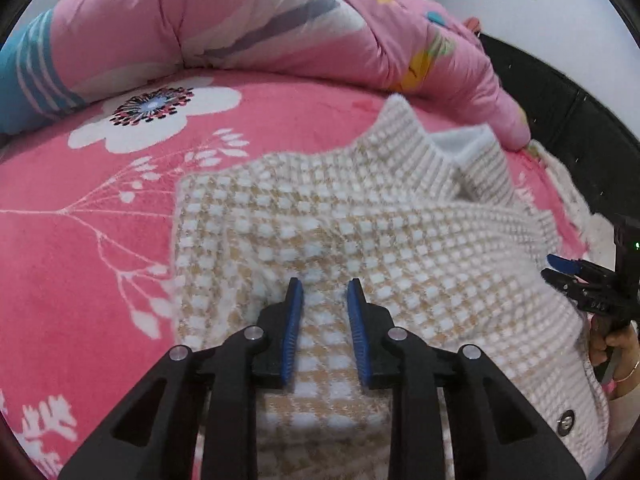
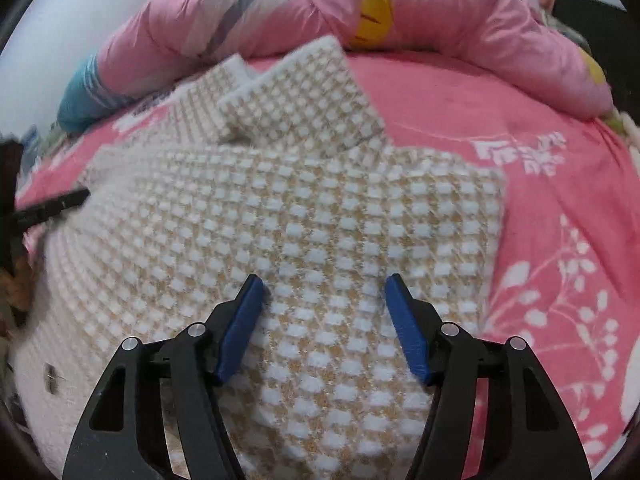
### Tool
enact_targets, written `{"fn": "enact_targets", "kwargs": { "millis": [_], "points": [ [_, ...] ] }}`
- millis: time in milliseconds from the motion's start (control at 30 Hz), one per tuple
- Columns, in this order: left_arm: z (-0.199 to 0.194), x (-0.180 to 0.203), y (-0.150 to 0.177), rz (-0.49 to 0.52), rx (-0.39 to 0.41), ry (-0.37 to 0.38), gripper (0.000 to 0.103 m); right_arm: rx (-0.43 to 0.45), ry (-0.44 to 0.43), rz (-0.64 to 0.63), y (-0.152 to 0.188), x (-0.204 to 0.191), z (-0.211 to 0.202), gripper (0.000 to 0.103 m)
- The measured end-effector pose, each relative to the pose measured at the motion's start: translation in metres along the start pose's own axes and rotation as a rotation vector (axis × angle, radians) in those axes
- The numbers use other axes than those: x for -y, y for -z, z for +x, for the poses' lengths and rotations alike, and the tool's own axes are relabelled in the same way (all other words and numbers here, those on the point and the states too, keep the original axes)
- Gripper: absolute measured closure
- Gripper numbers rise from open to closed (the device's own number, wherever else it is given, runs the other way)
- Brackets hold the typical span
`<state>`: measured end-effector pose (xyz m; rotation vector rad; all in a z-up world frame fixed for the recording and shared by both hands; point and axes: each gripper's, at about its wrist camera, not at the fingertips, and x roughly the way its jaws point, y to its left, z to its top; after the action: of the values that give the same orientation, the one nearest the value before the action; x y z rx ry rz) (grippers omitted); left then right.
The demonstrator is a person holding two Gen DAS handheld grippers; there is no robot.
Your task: Fold large clothes
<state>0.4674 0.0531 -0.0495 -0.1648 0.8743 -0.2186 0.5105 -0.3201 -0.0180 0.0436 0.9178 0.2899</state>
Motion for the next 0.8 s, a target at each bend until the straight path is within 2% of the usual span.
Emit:
{"fn": "enact_targets", "kwargs": {
  "millis": [33,100,133,167,200,233,267,300,333,367,433,467,533,633,667,700,767,800],
  "points": [
    [-0.006,0.002,0.001,0.008,0.008,-0.012,0.079,0.000,0.011,0.007,0.000,-0.002,-0.009,0.043],
    [-0.009,0.027,-0.024,0.104,0.074,-0.044,0.077,0.049,0.007,-0.047,0.003,-0.017,-0.034,0.044],
    [-0.012,0.043,-0.031,0.156,0.099,-0.024,0.076,0.064,-0.002,-0.074,0.007,-0.024,-0.041,0.044],
    [-0.015,0.059,-0.021,0.188,0.108,-0.010,0.070,0.070,-0.007,-0.110,0.013,-0.036,-0.044,0.044],
    [-0.009,0.070,-0.027,0.214,0.107,-0.008,0.061,0.056,0.002,-0.132,0.020,-0.041,-0.038,0.044],
    [-0.005,0.079,-0.022,0.227,0.094,-0.019,0.057,0.005,0.034,-0.151,0.028,-0.047,-0.021,0.044],
    [0.017,0.088,-0.022,0.239,0.045,-0.055,0.053,-0.026,0.074,-0.173,0.038,-0.051,-0.002,0.043],
    [0.024,0.085,-0.003,0.255,-0.019,-0.092,0.053,-0.010,0.108,-0.209,0.043,-0.056,0.004,0.043],
    [0.045,0.094,-0.008,0.288,-0.019,-0.129,0.052,-0.010,0.125,-0.219,0.042,-0.060,0.004,0.043],
    [0.050,0.100,-0.015,0.302,0.003,-0.145,0.052,-0.023,0.139,-0.194,0.036,-0.062,-0.004,0.043],
    [0.051,0.111,-0.040,0.275,0.010,-0.166,0.052,-0.035,0.156,-0.136,0.031,-0.064,-0.022,0.043],
    [0.040,0.109,-0.037,0.254,0.013,-0.155,0.052,-0.030,0.151,-0.132,0.030,-0.069,-0.030,0.043],
    [0.030,0.118,-0.057,0.228,0.048,-0.128,0.052,0.015,0.119,-0.134,0.044,-0.081,-0.067,0.042],
    [0.005,0.131,-0.045,0.263,0.073,-0.146,0.052,0.052,0.094,-0.123,0.073,-0.097,-0.112,0.028],
    [-0.021,0.125,-0.008,0.271,0.074,-0.142,0.048,0.059,0.072,-0.112,0.090,-0.104,-0.129,0.023],
    [-0.026,0.132,-0.002,0.275,0.070,-0.134,0.043,0.063,0.059,-0.103,0.101,-0.107,-0.137,0.021],
    [-0.063,0.122,0.045,0.274,0.041,-0.123,0.037,0.074,0.042,-0.068,0.134,-0.116,-0.160,0.018],
    [-0.067,0.126,0.053,0.265,0.037,-0.110,0.032,0.081,0.043,-0.052,0.147,-0.121,-0.164,0.015]
  ]
}}
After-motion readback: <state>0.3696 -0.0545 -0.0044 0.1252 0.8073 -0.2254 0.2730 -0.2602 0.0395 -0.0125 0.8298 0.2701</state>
